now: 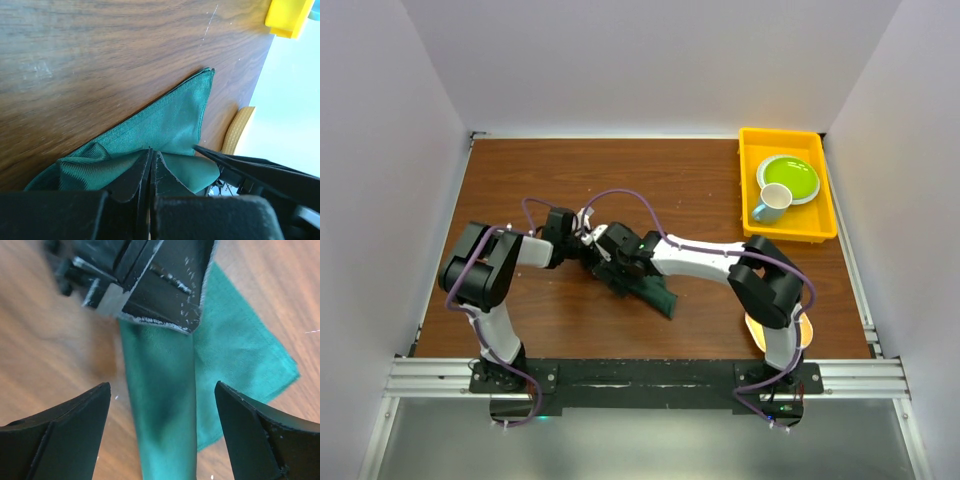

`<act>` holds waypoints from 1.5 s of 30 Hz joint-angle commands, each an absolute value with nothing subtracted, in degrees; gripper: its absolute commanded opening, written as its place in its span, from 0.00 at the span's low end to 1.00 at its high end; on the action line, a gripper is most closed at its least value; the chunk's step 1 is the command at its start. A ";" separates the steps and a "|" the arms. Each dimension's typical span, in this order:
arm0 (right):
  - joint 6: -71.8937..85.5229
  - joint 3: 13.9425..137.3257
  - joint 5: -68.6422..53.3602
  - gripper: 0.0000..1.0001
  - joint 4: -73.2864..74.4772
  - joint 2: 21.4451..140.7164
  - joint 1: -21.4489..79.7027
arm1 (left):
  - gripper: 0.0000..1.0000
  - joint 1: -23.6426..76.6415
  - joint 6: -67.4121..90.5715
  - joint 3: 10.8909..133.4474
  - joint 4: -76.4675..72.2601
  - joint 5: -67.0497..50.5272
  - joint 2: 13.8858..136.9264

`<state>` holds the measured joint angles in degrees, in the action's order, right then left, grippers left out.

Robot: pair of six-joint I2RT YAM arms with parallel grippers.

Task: Fold the napkin, place the utensils inside, and roll it up
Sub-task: Roll the napkin with the utensil

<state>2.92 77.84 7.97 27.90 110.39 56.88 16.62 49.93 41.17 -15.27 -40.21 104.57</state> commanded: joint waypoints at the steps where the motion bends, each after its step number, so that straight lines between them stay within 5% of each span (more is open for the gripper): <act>1: 2.02 78.32 14.15 0.85 25.23 109.77 58.88 | 0.03 16.52 48.78 41.57 -9.84 -37.88 103.80; 13: 7.28 70.67 16.17 0.62 20.74 111.36 60.64 | 0.03 16.52 51.77 41.40 -8.44 -38.06 103.27; 18: 9.14 67.51 15.48 0.40 17.33 111.36 60.21 | 0.06 15.56 51.24 41.84 -6.77 -37.88 99.86; 25: 6.16 65.39 -2.70 0.10 13.36 110.48 55.65 | 0.30 5.38 40.53 48.86 5.32 -35.16 89.66; 30: 6.24 67.06 -24.39 0.04 12.23 111.71 48.88 | 0.31 1.85 34.02 52.74 12.48 -31.82 84.56; 37: 12.21 69.08 -55.42 0.04 9.23 118.63 39.03 | 0.31 5.60 43.23 43.43 -1.47 -38.58 82.62; 45: 21.44 69.78 -63.64 0.06 5.80 126.73 32.44 | 0.25 15.38 55.80 38.15 -20.26 -39.90 87.53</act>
